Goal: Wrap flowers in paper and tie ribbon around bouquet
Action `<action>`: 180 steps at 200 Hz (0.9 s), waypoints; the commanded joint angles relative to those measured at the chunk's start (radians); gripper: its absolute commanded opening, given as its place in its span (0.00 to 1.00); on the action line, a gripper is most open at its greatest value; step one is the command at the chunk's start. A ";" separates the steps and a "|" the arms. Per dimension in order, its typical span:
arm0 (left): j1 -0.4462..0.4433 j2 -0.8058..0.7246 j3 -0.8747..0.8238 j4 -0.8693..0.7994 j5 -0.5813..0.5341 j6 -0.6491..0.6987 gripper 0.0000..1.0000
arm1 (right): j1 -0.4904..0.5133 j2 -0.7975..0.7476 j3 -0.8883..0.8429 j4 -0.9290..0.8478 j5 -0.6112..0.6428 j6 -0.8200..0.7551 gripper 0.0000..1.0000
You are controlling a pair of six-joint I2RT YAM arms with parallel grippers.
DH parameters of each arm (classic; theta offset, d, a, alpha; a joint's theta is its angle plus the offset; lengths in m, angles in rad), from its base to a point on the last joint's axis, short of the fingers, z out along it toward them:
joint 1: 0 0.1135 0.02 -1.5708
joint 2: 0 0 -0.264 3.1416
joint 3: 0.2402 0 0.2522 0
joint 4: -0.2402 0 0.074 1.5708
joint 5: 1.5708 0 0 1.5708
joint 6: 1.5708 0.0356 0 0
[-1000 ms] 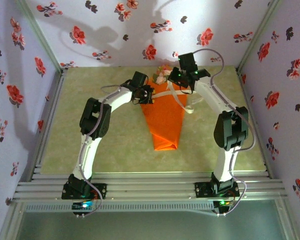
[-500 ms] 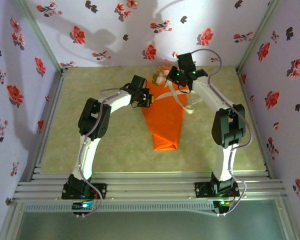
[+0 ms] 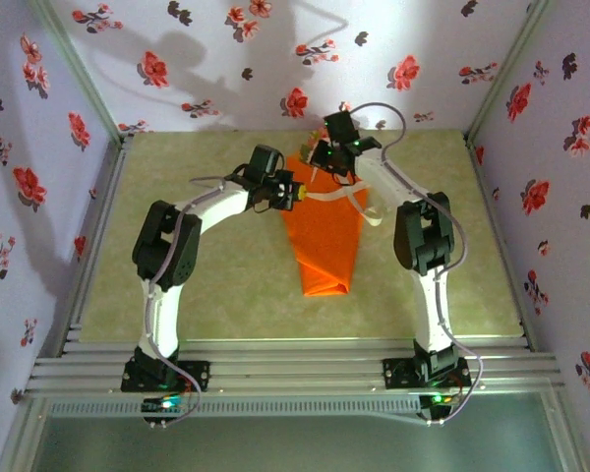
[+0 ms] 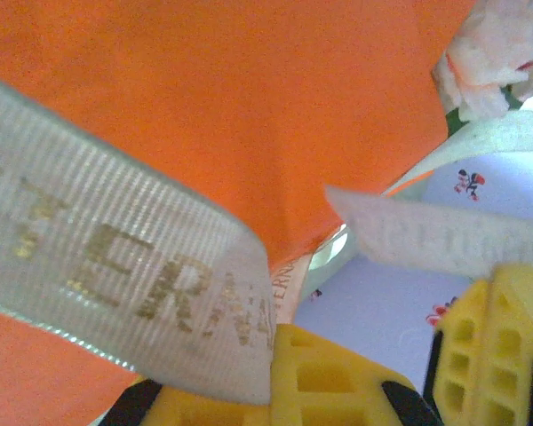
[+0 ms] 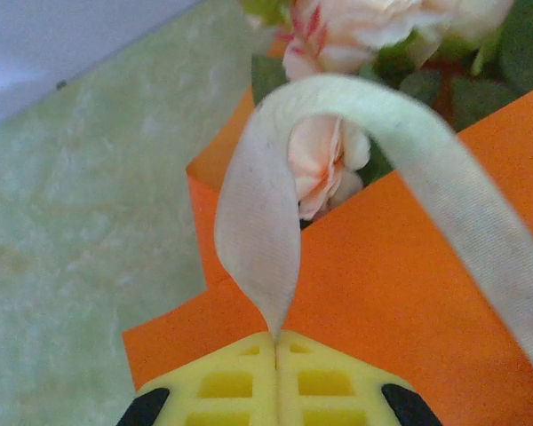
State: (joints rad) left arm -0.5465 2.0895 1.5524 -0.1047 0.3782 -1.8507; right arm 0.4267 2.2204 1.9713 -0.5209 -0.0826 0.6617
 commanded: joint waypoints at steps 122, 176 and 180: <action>0.008 0.017 0.007 -0.010 0.033 0.143 0.02 | -0.027 0.088 0.072 -0.322 -0.348 -0.158 0.00; 0.023 0.035 0.046 -0.059 0.048 0.267 0.39 | -0.058 0.190 0.196 -0.467 -0.411 -0.174 0.00; 0.025 0.030 0.045 -0.064 0.048 0.280 0.42 | -0.061 0.195 0.199 -0.473 -0.410 -0.175 0.00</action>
State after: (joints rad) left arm -0.5343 2.1147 1.5555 -0.1207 0.4110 -1.6726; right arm 0.3790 2.3760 2.1239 -0.8886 -0.4404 0.5076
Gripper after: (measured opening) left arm 0.358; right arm 0.063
